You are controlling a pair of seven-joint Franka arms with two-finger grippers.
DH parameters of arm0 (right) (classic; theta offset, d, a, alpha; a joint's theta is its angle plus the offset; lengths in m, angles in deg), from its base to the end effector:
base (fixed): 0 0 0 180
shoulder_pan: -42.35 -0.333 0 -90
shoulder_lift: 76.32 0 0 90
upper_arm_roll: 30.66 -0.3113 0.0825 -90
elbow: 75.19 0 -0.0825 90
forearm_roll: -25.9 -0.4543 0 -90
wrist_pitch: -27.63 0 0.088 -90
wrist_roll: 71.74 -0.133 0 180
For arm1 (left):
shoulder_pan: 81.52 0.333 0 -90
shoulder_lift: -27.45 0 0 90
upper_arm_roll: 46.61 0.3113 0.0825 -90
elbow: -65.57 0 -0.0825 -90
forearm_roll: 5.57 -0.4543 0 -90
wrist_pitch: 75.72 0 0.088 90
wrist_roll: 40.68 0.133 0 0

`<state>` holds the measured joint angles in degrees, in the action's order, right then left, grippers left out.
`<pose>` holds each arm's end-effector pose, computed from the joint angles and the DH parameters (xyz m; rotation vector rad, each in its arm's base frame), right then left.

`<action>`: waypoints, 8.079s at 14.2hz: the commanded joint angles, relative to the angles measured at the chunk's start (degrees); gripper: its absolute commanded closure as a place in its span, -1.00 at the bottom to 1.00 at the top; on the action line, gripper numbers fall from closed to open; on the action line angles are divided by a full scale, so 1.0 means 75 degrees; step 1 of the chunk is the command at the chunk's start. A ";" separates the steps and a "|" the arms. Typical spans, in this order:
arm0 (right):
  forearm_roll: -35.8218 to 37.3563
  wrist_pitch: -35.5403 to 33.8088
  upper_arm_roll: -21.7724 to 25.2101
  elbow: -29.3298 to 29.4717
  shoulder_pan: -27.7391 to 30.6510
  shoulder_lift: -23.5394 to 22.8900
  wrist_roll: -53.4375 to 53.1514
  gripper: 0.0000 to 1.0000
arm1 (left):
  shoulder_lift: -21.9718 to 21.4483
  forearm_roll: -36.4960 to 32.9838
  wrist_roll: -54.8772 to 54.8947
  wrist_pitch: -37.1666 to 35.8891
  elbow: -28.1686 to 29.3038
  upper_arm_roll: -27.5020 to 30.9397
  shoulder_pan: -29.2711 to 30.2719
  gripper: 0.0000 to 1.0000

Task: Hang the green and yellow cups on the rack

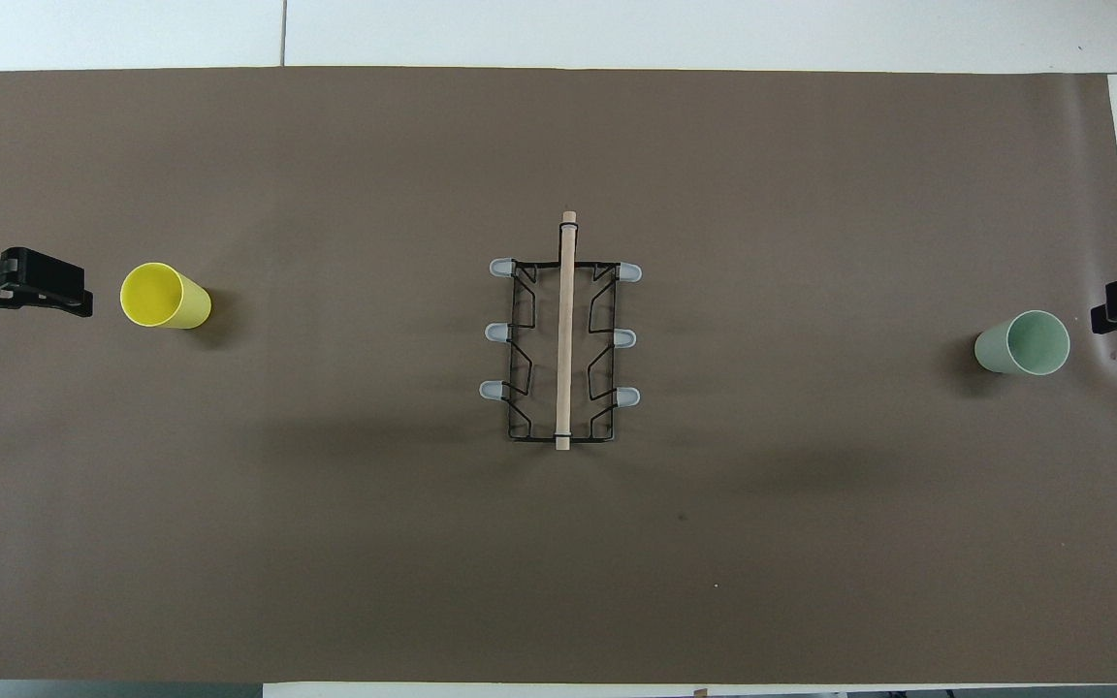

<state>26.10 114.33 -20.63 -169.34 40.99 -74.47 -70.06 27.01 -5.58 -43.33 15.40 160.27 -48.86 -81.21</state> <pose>0.5972 -0.0928 0.5697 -3.1211 0.1901 0.1528 0.6195 -0.0210 0.5558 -3.1377 -0.0194 0.0859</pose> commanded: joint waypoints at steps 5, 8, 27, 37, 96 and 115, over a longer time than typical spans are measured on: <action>-0.0004 0.0077 0.0010 -0.0021 0.0019 0.0082 0.0070 -1.00 | -0.0105 -0.0046 0.0038 -0.0020 0.0006 -0.0063 0.0065 -1.00; -0.0039 0.0054 0.0033 -0.0103 0.0053 0.0152 0.0046 -1.00 | -0.0105 0.0140 -0.0427 -0.0067 0.0041 -0.0051 0.0135 -1.00; 0.2385 -0.0204 -0.0072 0.0085 -0.1093 -0.1368 -0.0036 -1.00 | 0.2506 0.4791 -0.8048 0.1420 0.0252 -0.0016 0.2618 -1.00; 0.6778 0.0661 -0.0318 -0.1331 -0.2009 -0.2802 0.3860 -1.00 | 0.2825 0.6160 -0.7252 0.3468 0.2323 -0.0051 0.2960 -1.00; 0.6787 0.2386 -0.0939 -0.3022 -0.0919 -0.2183 0.2917 1.00 | 0.0516 -0.5307 -1.6321 0.2734 0.2900 -0.0086 -0.5817 1.00; -0.1723 0.1312 -0.0834 -0.2447 0.1541 -0.0224 0.7077 1.00 | 0.0107 -0.3409 -1.4706 0.2886 0.2092 -0.0051 -0.5879 -1.00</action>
<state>18.62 128.36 -26.50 -187.43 50.29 -78.28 -19.98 30.18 -32.99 -157.02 37.22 175.57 -49.65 -127.38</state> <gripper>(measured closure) 0.322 0.000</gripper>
